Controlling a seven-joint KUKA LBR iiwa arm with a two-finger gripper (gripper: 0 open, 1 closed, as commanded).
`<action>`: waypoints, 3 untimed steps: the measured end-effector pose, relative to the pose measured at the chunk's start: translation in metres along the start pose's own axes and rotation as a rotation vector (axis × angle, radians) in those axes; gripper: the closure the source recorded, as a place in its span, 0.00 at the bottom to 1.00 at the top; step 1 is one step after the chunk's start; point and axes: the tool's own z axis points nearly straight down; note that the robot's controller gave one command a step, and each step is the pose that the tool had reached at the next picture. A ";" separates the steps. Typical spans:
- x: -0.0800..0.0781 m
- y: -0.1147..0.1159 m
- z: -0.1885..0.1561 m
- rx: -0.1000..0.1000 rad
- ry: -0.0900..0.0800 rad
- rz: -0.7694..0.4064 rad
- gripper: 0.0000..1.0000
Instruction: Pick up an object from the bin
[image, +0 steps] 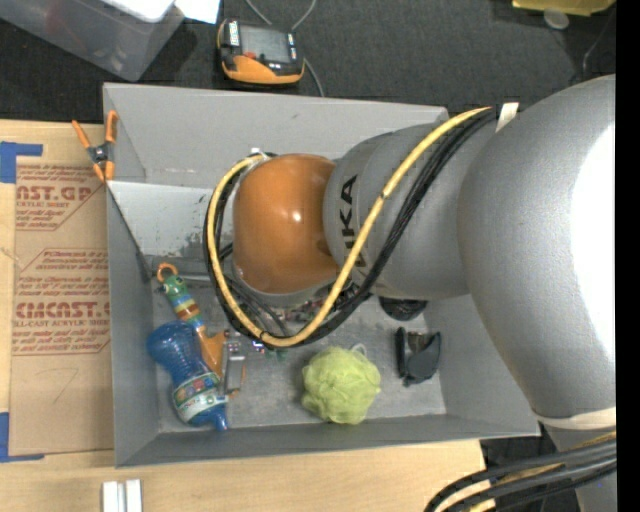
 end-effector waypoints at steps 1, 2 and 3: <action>-0.002 -0.001 -0.005 -0.002 -0.007 0.003 0.00; -0.003 0.033 0.055 0.004 -0.013 0.293 0.00; 0.003 0.034 0.056 0.007 -0.024 0.060 0.00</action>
Offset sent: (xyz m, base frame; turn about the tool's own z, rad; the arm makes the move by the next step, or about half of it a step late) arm -0.0054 0.0483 -0.0793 0.3018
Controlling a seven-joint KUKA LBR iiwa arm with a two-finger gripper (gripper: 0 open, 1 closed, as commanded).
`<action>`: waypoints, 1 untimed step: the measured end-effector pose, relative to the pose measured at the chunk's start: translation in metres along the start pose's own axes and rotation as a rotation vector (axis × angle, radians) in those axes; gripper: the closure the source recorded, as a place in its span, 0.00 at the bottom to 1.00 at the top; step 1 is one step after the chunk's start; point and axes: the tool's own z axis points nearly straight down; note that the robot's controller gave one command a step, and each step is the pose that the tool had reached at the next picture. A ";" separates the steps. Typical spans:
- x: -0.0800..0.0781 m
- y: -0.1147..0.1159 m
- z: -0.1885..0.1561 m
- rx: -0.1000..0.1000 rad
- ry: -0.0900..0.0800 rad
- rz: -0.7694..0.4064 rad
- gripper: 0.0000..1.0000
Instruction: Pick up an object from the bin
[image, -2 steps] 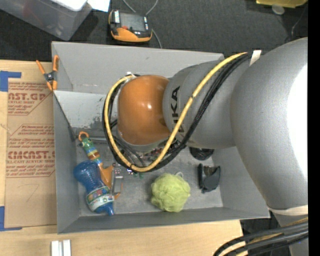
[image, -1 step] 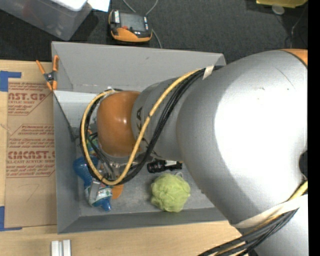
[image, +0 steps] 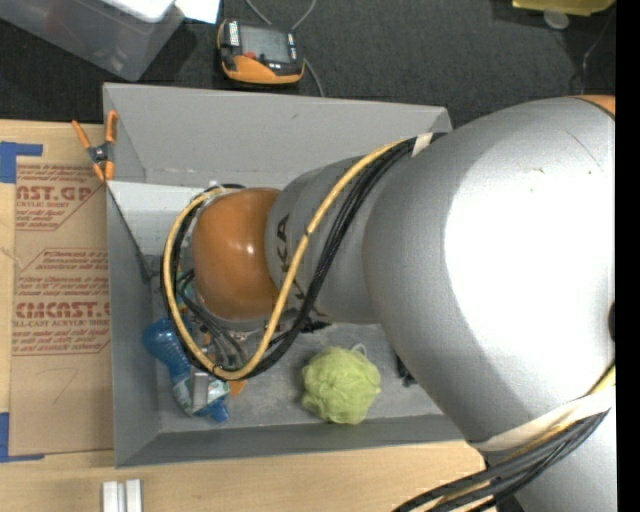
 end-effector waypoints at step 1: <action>0.032 -0.008 -0.023 -0.005 0.012 0.607 0.00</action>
Offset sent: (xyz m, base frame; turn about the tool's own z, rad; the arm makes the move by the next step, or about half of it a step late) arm -0.0343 0.0127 -0.0234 -0.4041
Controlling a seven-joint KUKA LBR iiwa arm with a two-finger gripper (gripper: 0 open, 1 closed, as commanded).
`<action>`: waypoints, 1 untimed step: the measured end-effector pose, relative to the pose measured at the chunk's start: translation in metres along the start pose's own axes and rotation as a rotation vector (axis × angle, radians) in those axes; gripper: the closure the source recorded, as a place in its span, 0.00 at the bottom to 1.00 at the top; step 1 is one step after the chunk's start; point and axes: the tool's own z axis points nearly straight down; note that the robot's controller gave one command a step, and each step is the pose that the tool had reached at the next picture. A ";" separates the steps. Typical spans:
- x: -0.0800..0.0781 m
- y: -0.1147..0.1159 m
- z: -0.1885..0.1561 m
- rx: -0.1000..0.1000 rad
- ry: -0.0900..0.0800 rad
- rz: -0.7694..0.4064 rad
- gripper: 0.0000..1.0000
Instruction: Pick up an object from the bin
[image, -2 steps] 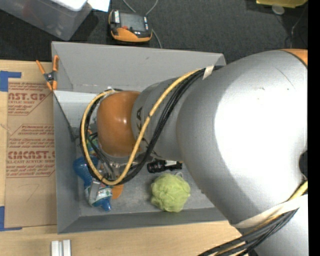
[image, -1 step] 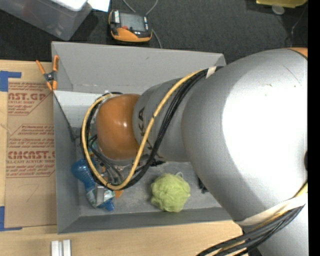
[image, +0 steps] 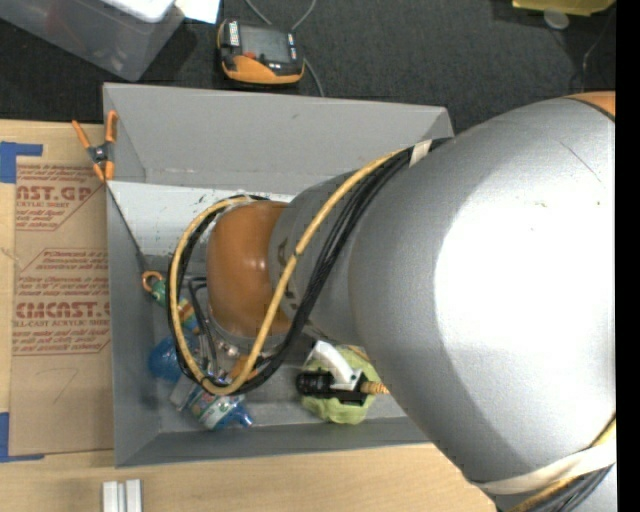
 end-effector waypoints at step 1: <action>0.010 0.012 0.036 0.001 -0.015 -0.901 0.00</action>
Offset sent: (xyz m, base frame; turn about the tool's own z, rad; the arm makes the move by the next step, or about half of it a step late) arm -0.0037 0.0183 -0.0461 0.4436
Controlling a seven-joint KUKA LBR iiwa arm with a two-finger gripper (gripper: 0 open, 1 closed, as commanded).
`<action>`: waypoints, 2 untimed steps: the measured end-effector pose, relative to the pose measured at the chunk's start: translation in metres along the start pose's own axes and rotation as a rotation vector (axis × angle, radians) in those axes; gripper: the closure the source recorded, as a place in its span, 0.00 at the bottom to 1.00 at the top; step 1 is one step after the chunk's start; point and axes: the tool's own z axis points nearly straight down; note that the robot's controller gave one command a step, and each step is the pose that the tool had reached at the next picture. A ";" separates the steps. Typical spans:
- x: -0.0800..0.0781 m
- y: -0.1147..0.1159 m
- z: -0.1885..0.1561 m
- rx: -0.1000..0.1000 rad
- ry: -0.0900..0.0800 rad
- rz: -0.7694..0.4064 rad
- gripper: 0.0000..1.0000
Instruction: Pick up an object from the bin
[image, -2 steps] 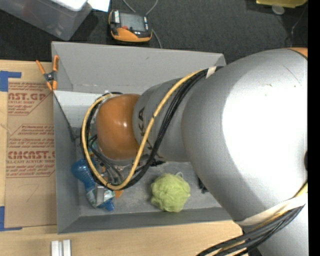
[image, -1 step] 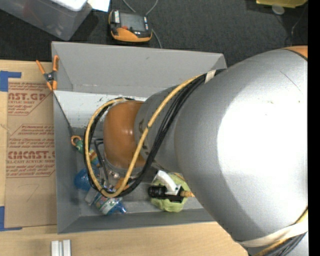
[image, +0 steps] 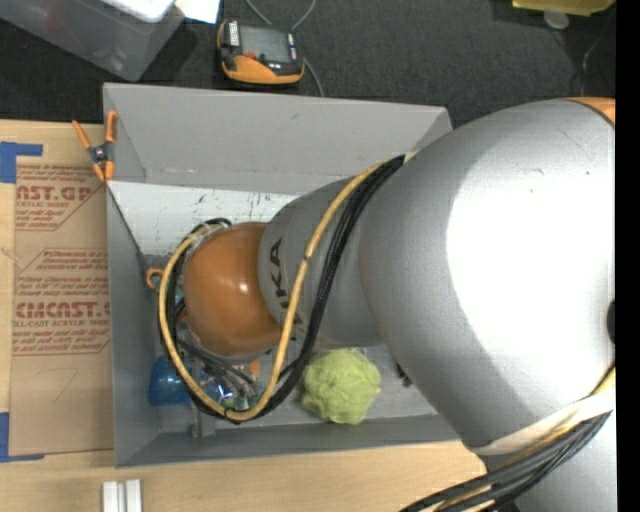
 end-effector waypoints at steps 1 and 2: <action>0.000 -0.001 0.006 0.003 0.002 0.661 1.00; 0.000 0.000 0.006 0.000 0.001 0.863 1.00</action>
Offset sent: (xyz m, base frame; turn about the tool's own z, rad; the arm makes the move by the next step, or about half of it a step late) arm 0.0000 0.0000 0.0000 0.0000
